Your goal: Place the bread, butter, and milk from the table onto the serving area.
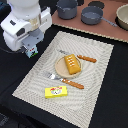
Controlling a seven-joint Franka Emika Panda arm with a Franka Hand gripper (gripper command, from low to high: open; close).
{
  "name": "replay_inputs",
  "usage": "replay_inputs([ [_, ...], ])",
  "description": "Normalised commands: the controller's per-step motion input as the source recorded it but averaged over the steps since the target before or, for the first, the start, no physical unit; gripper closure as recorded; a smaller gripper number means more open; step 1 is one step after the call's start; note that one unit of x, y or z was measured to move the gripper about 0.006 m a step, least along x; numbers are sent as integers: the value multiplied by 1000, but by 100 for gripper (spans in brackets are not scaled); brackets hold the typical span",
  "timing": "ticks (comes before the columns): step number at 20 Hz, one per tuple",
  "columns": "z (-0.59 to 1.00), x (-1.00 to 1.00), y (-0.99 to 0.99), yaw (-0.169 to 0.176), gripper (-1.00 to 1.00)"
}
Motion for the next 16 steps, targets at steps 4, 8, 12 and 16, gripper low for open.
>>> replay_inputs([
  [4,-321,-406,75,-75,-100],
  [8,-346,-407,69,-65,-100],
  [12,-330,-402,122,-48,-100],
  [16,-199,-343,195,-30,100],
])
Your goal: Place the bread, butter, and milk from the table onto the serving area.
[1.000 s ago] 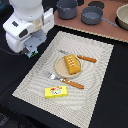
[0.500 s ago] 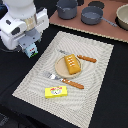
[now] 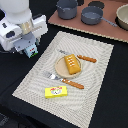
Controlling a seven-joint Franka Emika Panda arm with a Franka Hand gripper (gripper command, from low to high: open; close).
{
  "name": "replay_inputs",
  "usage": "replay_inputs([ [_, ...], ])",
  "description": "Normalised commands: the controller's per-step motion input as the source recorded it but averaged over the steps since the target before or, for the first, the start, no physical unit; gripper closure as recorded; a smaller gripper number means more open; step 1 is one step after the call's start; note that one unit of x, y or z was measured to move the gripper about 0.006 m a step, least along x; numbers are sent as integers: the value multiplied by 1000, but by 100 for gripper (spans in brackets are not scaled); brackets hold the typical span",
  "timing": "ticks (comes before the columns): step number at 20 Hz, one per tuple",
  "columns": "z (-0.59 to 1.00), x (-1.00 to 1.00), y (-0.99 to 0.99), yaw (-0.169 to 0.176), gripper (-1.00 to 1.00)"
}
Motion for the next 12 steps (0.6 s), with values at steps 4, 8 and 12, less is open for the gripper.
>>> replay_inputs([
  [4,0,-142,395,0,100],
  [8,129,-25,409,0,100],
  [12,439,427,572,0,100],
])
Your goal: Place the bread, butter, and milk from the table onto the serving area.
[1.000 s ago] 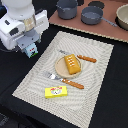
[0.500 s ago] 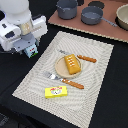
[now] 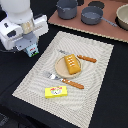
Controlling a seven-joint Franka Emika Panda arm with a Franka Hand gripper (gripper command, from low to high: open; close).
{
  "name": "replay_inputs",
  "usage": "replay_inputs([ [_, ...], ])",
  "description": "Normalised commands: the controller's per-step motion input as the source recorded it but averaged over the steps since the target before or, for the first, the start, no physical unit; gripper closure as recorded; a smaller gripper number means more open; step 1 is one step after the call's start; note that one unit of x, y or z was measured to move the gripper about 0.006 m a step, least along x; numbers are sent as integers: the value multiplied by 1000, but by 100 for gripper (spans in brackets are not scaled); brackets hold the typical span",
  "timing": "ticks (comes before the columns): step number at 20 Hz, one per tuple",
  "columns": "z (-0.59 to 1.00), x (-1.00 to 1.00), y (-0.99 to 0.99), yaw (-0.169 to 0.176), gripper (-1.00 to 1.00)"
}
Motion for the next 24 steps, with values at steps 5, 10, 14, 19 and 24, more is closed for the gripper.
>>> replay_inputs([
  [5,954,742,673,0,100],
  [10,758,857,497,0,100],
  [14,365,948,346,0,100],
  [19,49,989,298,0,100],
  [24,-2,986,302,0,100],
])
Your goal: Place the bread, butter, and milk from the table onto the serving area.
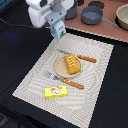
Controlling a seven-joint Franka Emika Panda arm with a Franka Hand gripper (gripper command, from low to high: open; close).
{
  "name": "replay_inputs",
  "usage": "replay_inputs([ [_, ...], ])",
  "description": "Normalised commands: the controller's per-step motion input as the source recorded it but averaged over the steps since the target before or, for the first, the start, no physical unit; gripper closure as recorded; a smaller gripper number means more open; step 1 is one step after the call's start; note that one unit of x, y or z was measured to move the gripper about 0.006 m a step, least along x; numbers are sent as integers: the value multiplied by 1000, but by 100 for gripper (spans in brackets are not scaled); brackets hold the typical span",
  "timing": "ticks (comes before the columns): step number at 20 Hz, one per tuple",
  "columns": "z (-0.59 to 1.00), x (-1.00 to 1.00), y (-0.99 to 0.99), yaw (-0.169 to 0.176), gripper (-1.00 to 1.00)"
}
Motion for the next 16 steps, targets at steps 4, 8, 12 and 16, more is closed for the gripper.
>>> replay_inputs([
  [4,-76,938,321,0,100],
  [8,-3,964,335,0,100],
  [12,-4,896,408,0,100],
  [16,-74,584,428,0,100],
])
